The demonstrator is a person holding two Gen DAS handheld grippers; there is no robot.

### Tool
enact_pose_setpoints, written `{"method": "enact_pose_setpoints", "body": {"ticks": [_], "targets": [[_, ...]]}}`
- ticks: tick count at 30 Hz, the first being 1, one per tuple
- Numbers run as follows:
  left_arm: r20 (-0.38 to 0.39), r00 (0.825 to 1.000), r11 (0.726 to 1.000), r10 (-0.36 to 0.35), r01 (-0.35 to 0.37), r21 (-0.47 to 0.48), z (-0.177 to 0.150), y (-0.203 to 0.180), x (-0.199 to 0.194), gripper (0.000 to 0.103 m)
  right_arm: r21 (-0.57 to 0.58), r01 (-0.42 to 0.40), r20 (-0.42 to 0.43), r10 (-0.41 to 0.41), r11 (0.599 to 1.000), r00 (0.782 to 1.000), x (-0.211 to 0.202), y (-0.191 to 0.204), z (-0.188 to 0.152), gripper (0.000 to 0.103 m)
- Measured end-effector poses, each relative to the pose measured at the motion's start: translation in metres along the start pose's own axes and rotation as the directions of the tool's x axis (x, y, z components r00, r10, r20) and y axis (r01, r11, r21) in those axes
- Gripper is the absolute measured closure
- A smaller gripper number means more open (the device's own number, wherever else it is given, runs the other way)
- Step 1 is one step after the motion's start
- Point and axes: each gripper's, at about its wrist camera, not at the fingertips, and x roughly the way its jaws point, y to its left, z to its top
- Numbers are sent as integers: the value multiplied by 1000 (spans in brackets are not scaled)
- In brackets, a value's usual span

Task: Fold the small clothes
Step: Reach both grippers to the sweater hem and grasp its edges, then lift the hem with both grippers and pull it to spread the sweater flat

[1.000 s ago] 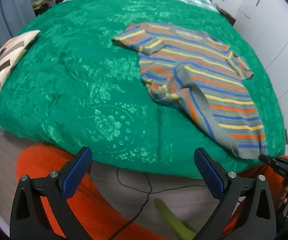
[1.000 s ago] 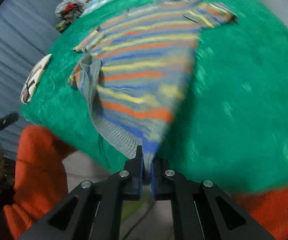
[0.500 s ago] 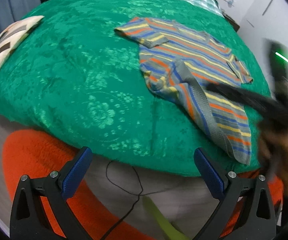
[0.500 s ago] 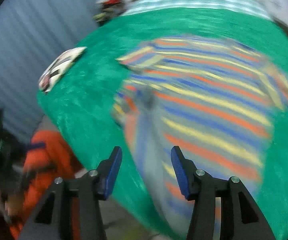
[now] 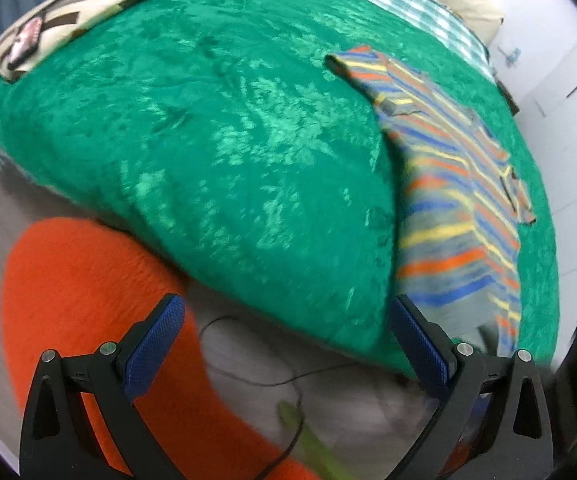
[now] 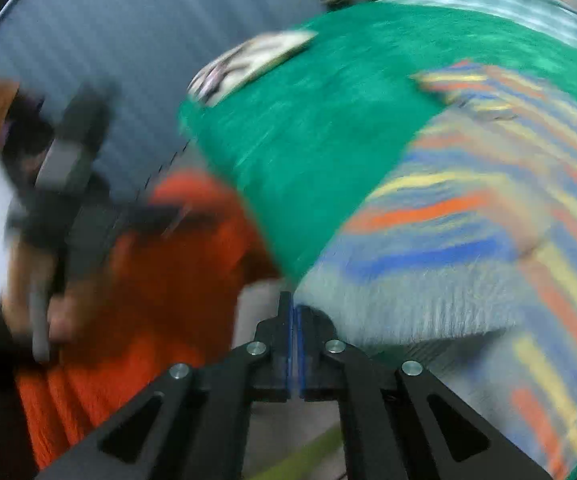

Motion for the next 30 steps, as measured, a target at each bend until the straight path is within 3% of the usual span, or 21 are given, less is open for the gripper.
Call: {"method": "enact_pose_setpoints", "body": {"ticks": [1, 3, 5, 7, 9, 11, 13, 15, 16, 18, 19, 20, 21, 25, 30], "targets": [[-5, 1000, 1000, -13, 13, 6, 4, -3, 6, 1, 16, -24, -15, 25, 1000, 1000, 8, 2, -8, 76], [-16, 999, 998, -40, 41, 39, 7, -11, 16, 1, 52, 2, -16, -2, 999, 1000, 11, -4, -22, 64], [-49, 998, 995, -27, 31, 92, 7, -24, 31, 2, 148, 27, 22, -31, 989, 999, -11, -25, -32, 64], [-83, 996, 990, -38, 49, 135, 2, -38, 42, 5, 285, 64, 109, -99, 956, 989, -57, -56, -43, 64], [-115, 990, 981, -86, 105, 163, 1, -54, 46, 11, 422, 143, 164, -231, 895, 959, -110, -91, -61, 64], [-126, 986, 974, -113, 135, 184, 3, -66, 48, 11, 566, 247, 139, -385, 787, 912, -162, -128, -91, 64], [-143, 988, 968, -57, 89, 236, 1, -85, 57, 14, 639, 309, 88, -466, 704, 880, -196, -146, -120, 62], [-180, 984, 958, 11, 41, 284, -6, -99, 72, 25, 690, 330, 48, -496, 644, 867, -211, -156, -143, 62], [-203, 979, 957, 21, 40, 288, -8, -101, 78, 31, 706, 319, 48, -492, 632, 869, -216, -159, -151, 62], [-254, 966, 958, 42, 33, 284, -14, -106, 93, 34, 727, 282, 69, -475, 626, 877, -215, -157, -162, 62], [-254, 965, 957, 67, 11, 291, -16, -108, 100, 46, 729, 270, 77, -467, 629, 881, -216, -152, -166, 62], [-247, 966, 955, 81, -4, 296, -17, -109, 103, 61, 729, 255, 87, -456, 635, 886, -217, -151, -171, 62], [-264, 962, 957, 63, 16, 290, -17, -108, 105, 102, 727, 240, 95, -441, 643, 892, -211, -148, -170, 62], [-290, 956, 964, -48, 120, 237, -1, -88, 86, 101, 739, 216, 92, -413, 638, 906, -195, -149, -169, 62], [-258, 964, 968, -69, 128, 218, 22, -46, 73, 101, 783, 229, 61, -439, 578, 897, -197, -166, -180, 62]]}}
